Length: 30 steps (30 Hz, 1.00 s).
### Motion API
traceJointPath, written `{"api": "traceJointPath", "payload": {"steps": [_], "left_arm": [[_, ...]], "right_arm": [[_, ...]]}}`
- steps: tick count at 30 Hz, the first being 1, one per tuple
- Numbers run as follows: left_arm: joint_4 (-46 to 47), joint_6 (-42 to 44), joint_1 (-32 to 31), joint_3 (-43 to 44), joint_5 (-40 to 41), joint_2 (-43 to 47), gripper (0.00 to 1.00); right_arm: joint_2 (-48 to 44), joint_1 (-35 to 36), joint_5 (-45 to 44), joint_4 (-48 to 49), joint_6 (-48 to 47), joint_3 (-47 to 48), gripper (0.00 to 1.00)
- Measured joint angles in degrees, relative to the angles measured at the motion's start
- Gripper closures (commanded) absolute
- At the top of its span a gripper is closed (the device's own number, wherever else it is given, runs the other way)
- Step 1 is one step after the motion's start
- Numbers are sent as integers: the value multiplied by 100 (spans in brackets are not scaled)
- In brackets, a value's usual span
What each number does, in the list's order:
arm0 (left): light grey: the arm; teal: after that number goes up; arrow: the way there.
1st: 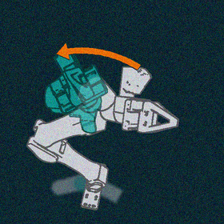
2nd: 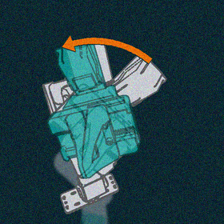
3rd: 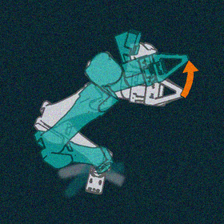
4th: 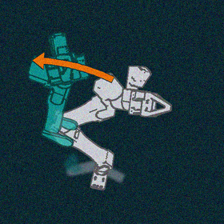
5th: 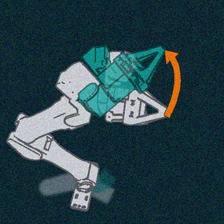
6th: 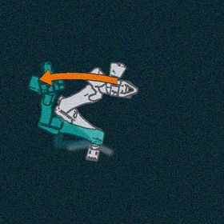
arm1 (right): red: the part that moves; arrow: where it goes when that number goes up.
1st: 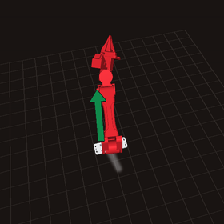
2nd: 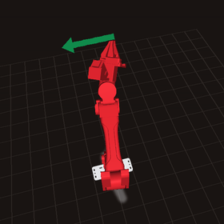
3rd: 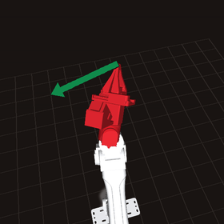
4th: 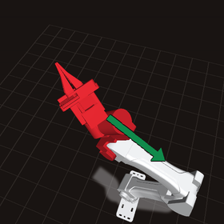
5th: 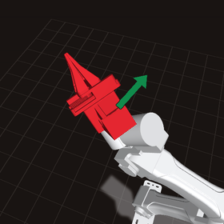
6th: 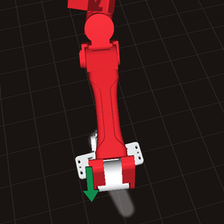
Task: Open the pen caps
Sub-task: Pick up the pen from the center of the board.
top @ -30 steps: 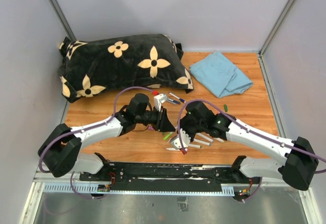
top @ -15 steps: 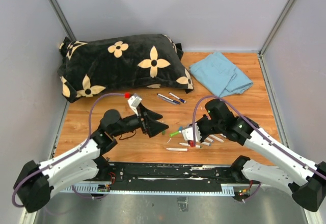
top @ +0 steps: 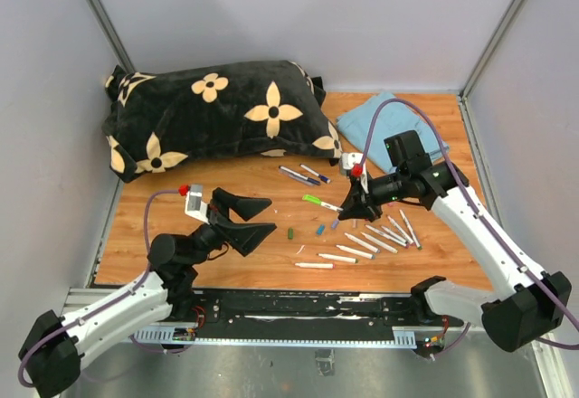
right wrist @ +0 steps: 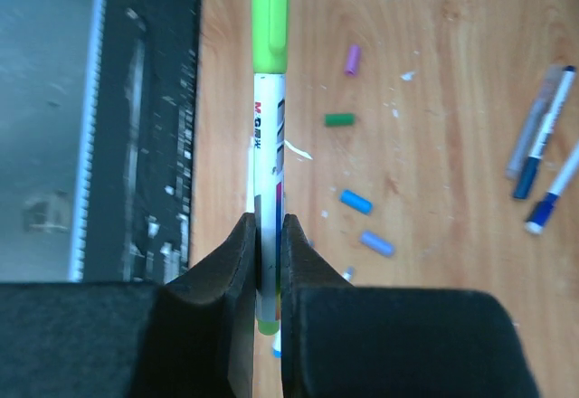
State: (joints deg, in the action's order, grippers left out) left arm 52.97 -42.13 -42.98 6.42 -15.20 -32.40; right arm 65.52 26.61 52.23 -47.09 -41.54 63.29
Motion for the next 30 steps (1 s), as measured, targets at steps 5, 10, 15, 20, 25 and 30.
{"api": "traceJointPath", "payload": {"steps": [5,10,15,20,25,30], "left_arm": [[686,-74,-365,-76,492,-341,4],[1499,-74,-782,-76,979,-1095,9],[2350,-92,-942,-76,1290,-1998,11],[2896,-122,-1005,-76,1445,-2459,11],[3134,-120,-1062,-83,1558,-2546,12],[3154,-55,-1182,-90,1676,-2597,12]], "right_arm": [[105,-437,1165,-114,468,-175,97],[280,-485,1703,-98,815,-417,96],[332,-487,1921,-74,916,-422,96],[332,-487,1982,-74,927,-431,96],[365,-490,1982,-74,927,-444,96],[398,-490,1982,-72,927,-455,96]]}}
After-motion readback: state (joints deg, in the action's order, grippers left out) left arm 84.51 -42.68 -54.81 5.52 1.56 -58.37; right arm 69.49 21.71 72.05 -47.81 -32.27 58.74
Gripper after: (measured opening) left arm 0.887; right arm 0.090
